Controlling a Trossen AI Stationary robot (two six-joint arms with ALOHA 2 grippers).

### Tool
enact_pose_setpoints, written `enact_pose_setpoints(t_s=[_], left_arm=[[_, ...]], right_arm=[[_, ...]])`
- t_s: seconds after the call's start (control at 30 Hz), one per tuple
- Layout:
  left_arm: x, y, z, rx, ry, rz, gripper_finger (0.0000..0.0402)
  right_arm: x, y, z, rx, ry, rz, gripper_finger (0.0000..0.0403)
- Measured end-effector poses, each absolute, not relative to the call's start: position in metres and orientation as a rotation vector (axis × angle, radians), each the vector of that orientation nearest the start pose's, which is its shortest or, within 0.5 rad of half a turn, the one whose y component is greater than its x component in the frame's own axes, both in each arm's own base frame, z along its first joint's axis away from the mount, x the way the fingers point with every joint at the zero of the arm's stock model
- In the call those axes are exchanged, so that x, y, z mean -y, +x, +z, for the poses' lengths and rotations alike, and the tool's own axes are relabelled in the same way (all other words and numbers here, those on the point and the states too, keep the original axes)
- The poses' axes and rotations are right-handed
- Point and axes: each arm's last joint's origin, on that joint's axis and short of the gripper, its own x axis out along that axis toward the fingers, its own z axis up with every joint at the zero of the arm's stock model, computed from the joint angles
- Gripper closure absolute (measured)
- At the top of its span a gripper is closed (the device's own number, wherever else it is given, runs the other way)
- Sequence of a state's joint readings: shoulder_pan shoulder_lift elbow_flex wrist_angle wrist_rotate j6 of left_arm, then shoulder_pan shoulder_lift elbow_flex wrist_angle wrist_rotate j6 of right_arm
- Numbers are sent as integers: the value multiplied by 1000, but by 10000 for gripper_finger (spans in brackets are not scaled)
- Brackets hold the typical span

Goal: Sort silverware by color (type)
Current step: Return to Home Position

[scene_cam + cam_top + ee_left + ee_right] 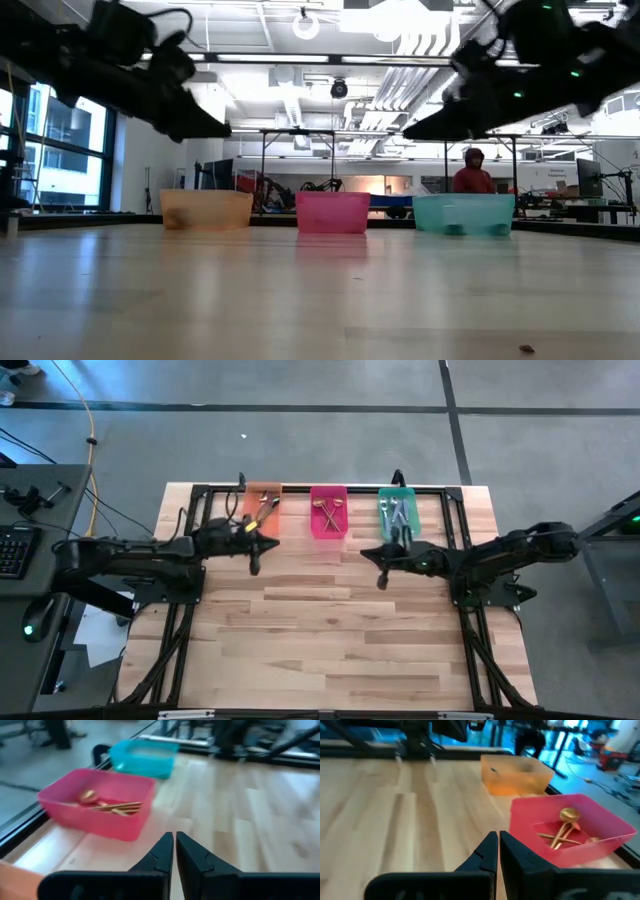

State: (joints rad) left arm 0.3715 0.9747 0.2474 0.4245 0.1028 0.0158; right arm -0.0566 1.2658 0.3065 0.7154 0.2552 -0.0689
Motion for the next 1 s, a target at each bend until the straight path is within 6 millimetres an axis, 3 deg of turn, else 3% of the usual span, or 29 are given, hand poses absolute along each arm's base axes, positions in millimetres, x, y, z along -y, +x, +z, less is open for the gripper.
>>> enact_pose_setpoints(t_s=[0.33, 0.7, 1.0], left_arm=[[-33, 148, 181, -134, 8, 98, 401], [-25, 124, 164, -45, -5, 73, 401], [-21, 110, 166, -30, -4, 54, 401]], right_arm=[[22, 152, 154, -31, 23, -199, 403], [27, 128, 159, -92, -18, -253, 403], [25, 114, 166, -38, -32, -276, 403]])
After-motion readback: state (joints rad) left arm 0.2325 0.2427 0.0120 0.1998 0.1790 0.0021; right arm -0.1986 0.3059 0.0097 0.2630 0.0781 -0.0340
